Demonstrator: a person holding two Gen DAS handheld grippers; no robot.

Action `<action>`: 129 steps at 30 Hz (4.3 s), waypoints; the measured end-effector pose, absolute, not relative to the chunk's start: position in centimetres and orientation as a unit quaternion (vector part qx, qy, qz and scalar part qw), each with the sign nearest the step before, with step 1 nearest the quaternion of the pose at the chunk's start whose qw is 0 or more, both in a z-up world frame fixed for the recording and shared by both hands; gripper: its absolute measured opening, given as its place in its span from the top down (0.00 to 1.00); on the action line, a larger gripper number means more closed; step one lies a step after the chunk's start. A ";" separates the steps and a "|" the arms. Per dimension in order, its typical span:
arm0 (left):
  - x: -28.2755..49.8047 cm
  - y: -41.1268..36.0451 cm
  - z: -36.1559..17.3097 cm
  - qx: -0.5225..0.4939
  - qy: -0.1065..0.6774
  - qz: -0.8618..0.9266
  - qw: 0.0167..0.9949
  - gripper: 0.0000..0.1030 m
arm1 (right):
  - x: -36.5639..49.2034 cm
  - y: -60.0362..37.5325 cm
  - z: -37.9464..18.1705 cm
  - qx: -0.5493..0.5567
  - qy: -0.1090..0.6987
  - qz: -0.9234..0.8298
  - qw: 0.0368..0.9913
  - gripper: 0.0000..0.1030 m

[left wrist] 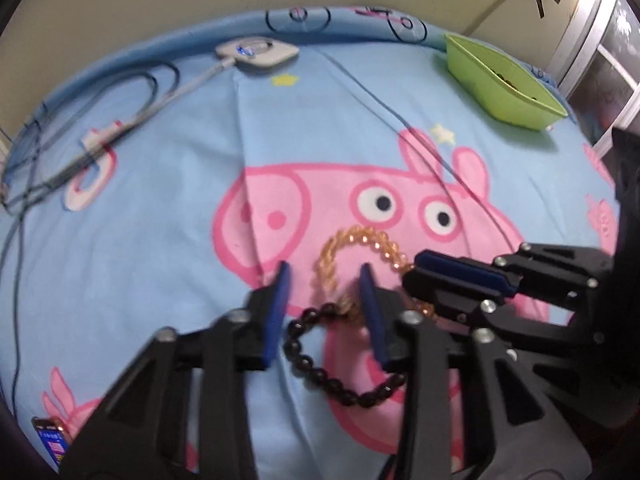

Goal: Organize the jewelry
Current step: 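Grasp the pale amber bead bracelet with the left gripper, then grasp the amber bracelet's other side with the right gripper while the left lifts it, then lower the amber bracelet into the green bowl and open both grippers, then withdraw both open grippers from the bowl toward the last dark bracelet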

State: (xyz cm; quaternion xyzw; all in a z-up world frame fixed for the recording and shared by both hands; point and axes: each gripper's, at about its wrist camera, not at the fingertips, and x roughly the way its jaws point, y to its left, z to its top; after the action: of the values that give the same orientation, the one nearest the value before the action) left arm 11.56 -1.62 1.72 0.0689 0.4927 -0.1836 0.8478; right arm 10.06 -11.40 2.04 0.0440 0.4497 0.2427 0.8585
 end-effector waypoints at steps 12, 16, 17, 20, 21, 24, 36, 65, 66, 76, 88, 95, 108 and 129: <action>10.4 -7.4 2.3 0.069 0.493 -0.238 0.834 0.93 | 8.0 -17.6 2.8 0.064 0.430 0.187 0.881 1.00; 8.3 -11.3 1.8 0.104 0.479 -0.251 0.835 0.93 | 5.7 -22.1 3.1 0.086 0.421 0.148 0.891 1.00; 7.7 -12.0 1.7 0.115 0.472 -0.248 0.838 0.93 | 5.3 -22.9 3.1 0.097 0.421 0.145 0.890 1.00; 7.0 -12.3 1.9 0.115 0.460 -0.245 0.846 0.93 | 4.5 -25.1 3.1 0.166 0.414 0.156 0.881 1.00; 7.2 -12.2 2.0 0.110 0.461 -0.245 0.846 0.93 | 4.5 -25.4 3.1 0.187 0.412 0.162 0.877 1.00; 7.8 -10.8 1.8 0.091 0.475 -0.234 0.844 0.93 | 5.0 -24.9 2.9 0.205 0.415 0.168 0.870 0.81; 7.5 -9.0 1.5 0.067 0.478 -0.233 0.844 0.93 | 6.2 -18.1 2.1 -0.041 0.421 0.156 0.893 0.90; 4.2 -18.6 0.9 0.137 0.404 -0.286 0.858 0.93 | 2.2 -31.1 1.3 0.168 0.404 0.124 0.891 1.00; 4.2 -18.6 0.9 0.135 0.405 -0.286 0.858 0.93 | 2.2 -31.1 1.4 0.164 0.404 0.123 0.892 1.00; 4.2 -18.6 1.0 0.130 0.405 -0.286 0.858 0.93 | 2.2 -30.5 1.4 0.138 0.405 0.111 0.897 1.00; 7.8 -17.6 4.6 0.066 0.418 -0.328 0.845 0.93 | 4.0 -32.0 4.2 0.173 0.365 0.150 0.902 1.00; 14.8 -22.2 10.7 0.054 0.384 -0.344 0.855 0.93 | 11.1 -36.6 9.0 0.186 0.307 0.144 0.922 1.00; 21.5 -26.7 8.9 0.065 0.409 -0.292 0.862 0.71 | 16.5 -41.5 6.0 0.235 0.300 0.033 0.924 1.00; 4.1 -14.7 1.7 0.110 0.422 -0.192 0.879 0.71 | -1.8 -29.8 2.4 0.252 0.326 0.027 0.911 0.91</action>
State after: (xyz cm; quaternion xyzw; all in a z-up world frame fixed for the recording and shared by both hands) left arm 4.07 -14.67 1.72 0.1100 0.4216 -0.1921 0.8794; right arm -1.83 -29.78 2.39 0.2518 0.3261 0.0272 0.9108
